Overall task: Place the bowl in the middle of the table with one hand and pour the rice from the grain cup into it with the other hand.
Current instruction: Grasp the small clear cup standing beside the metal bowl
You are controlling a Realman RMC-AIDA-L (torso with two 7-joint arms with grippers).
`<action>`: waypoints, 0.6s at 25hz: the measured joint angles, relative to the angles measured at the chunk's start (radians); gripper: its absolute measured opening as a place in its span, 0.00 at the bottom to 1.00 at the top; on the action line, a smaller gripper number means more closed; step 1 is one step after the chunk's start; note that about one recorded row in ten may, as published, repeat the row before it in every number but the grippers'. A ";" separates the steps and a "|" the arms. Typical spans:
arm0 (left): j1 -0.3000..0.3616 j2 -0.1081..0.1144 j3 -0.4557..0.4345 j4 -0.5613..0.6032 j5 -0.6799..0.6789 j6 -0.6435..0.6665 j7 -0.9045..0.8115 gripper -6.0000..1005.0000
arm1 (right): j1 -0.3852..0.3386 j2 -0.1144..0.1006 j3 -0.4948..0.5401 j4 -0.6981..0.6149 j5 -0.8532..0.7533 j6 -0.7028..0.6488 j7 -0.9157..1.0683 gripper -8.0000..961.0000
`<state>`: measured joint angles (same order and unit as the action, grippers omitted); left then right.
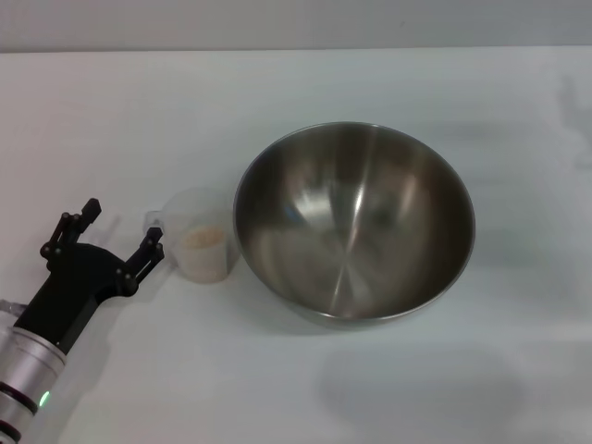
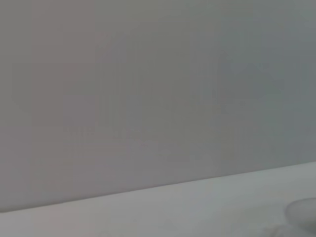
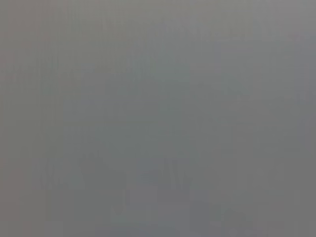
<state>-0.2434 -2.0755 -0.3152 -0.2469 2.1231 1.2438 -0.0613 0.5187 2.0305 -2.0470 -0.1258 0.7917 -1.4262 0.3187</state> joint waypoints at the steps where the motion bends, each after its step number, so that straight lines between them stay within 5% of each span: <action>1: -0.009 0.000 -0.009 0.000 0.000 -0.003 0.000 0.84 | 0.000 0.000 0.000 0.000 0.000 0.000 0.000 0.58; 15: -0.017 -0.002 -0.042 -0.008 0.000 -0.006 0.000 0.80 | 0.007 0.004 0.004 -0.001 0.000 0.000 0.000 0.58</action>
<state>-0.2603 -2.0774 -0.3570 -0.2546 2.1229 1.2379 -0.0613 0.5259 2.0341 -2.0431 -0.1264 0.7915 -1.4267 0.3191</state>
